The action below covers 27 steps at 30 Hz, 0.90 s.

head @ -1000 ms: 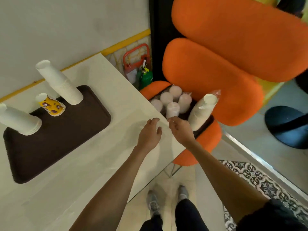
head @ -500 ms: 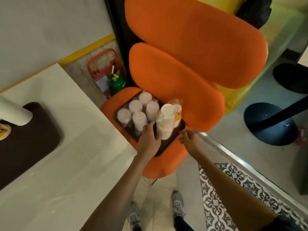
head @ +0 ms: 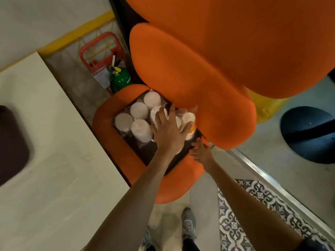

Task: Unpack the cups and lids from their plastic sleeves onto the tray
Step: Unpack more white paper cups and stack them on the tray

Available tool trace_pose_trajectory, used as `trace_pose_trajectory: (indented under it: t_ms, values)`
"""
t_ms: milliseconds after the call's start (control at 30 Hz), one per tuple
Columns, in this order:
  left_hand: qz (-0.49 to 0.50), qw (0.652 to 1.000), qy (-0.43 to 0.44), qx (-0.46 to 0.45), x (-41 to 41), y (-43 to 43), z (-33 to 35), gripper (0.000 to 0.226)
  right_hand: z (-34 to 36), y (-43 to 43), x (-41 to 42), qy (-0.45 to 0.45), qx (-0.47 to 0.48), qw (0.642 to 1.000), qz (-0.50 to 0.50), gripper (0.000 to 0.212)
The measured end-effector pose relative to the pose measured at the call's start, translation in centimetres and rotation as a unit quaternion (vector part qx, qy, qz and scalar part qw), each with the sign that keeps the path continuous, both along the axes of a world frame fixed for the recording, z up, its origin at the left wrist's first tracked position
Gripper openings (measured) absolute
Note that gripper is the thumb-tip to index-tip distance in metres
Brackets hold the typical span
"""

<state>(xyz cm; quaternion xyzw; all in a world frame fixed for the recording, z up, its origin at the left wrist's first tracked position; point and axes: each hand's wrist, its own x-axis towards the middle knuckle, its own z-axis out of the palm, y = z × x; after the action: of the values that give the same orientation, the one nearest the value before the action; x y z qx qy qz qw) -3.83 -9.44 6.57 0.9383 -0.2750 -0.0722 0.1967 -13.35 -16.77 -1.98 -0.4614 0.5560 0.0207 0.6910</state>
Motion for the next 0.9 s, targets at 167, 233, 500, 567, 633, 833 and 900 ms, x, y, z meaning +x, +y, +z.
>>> trace_pose_trajectory:
  t_ms: [167, 233, 500, 567, 633, 833, 900]
  values:
    - [-0.025, 1.0, 0.004, 0.018, 1.1, 1.4, -1.3, 0.067, -2.5, 0.1, 0.9, 0.021, 0.017, 1.0, 0.004, 0.04]
    - [-0.01, 1.0, 0.012, 0.0, 1.6, 2.8, -1.2, 0.063, -3.3, 0.4, 1.5, 0.033, 0.004, 0.999, 0.004, 0.037]
    - [0.044, 0.995, 0.075, -0.056, 4.0, 8.7, -0.6, 0.057, -25.5, -4.3, 2.2, 0.052, -0.034, 0.998, -0.026, 0.064]
    - [0.046, 0.994, 0.085, -0.051, 4.8, 9.6, -0.9, 0.057, -14.4, -0.3, 4.1, 0.024, 0.015, 1.0, 0.003, 0.065]
    - [0.04, 0.994, 0.086, -0.047, 5.3, 10.4, -1.2, 0.057, -8.8, 1.9, 5.6, 0.035, 0.091, 0.995, -0.008, 0.067]
    - [0.035, 0.993, 0.093, -0.06, 5.6, 11.8, -1.4, 0.056, -9.3, 2.3, 6.0, 0.017, 0.195, 0.979, -0.056, 0.072]
    - [0.037, 0.992, 0.092, -0.079, 5.7, 12.2, -0.7, 0.058, -8.0, 2.6, 5.5, 0.026, 0.225, 0.971, -0.07, 0.077]
